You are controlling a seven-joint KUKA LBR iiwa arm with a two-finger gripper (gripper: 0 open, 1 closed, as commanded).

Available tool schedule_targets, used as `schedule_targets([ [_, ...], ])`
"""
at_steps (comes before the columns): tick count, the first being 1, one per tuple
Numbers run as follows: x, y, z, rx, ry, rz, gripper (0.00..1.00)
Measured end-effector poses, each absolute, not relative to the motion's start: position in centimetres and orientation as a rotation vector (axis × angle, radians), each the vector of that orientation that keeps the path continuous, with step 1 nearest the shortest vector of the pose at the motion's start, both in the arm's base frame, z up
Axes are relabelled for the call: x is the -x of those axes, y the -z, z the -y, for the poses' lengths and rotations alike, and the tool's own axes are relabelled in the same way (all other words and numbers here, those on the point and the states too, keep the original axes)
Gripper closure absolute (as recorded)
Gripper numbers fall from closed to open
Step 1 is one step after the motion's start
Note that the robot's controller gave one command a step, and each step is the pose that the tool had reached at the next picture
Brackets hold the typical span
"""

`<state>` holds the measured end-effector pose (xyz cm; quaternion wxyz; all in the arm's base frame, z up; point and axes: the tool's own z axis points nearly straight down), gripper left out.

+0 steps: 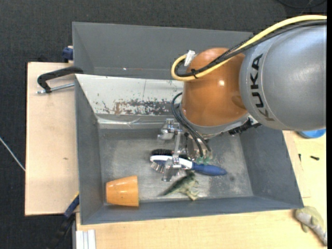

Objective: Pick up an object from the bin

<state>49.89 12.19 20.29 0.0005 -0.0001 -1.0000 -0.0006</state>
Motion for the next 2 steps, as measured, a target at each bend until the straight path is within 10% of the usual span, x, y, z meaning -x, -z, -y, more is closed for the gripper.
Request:
schedule_targets([
  [1, -50.9, -7.2, -8.5, 0.124, 0.01, 3.153, 0.0],
  [2, -51.3, -7.5, -1.9, -0.104, 0.003, 3.149, 0.0],
])
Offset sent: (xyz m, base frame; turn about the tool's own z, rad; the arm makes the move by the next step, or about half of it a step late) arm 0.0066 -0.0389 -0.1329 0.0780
